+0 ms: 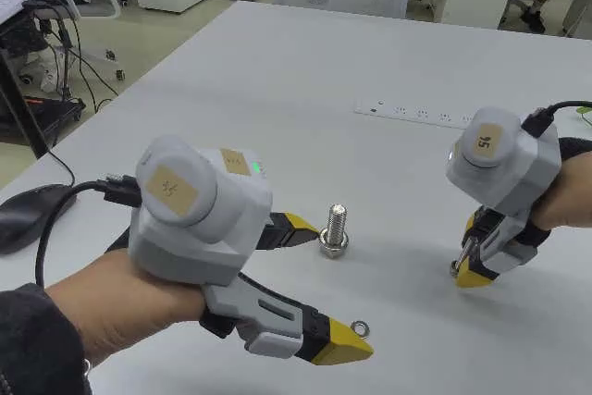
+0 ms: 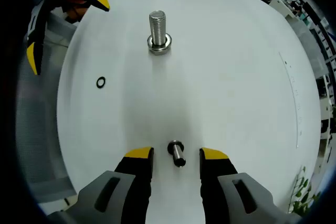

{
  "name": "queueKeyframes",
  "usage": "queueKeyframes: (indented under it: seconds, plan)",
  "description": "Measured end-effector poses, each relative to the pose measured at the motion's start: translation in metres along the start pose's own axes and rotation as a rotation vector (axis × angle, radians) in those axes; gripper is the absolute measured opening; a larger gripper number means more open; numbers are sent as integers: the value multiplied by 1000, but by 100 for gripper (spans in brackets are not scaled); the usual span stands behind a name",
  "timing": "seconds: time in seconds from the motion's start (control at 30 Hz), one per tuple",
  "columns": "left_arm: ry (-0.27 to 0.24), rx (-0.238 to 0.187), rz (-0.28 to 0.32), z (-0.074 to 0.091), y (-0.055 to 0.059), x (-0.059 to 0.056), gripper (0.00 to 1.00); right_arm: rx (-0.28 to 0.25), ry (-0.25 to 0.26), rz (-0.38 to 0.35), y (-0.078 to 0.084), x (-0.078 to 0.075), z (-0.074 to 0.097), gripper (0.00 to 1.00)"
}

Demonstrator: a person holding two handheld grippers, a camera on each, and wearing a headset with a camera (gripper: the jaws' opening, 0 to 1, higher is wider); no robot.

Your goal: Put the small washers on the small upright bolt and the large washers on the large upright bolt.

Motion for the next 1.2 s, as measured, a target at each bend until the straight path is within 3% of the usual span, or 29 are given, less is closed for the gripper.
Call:
queueKeyframes:
  seconds: [0.33, 0.77, 1.2]
  plan:
    - [1, -1, -2, 0, 0, -1, 75, -14, 20, -18, 4, 1, 3, 50]
    - [4, -4, -8, 1, -1, -2, 75, -36, 26, -59, 12, 11, 9, 57]
    - [5, -3, -11, 2, -1, -3, 75, -58, 25, -78, 17, 27, 15, 57]
Point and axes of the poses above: the centre of the closed fingertips' face, and the gripper's own axes: z roughly backward along the fingers, x roughly to its left, y roughly out of its underside, the point moved 3 cm from there along z, roughly backward along the fingers, and after that the axes turned 1 degree about y, right-handed, at the moved point
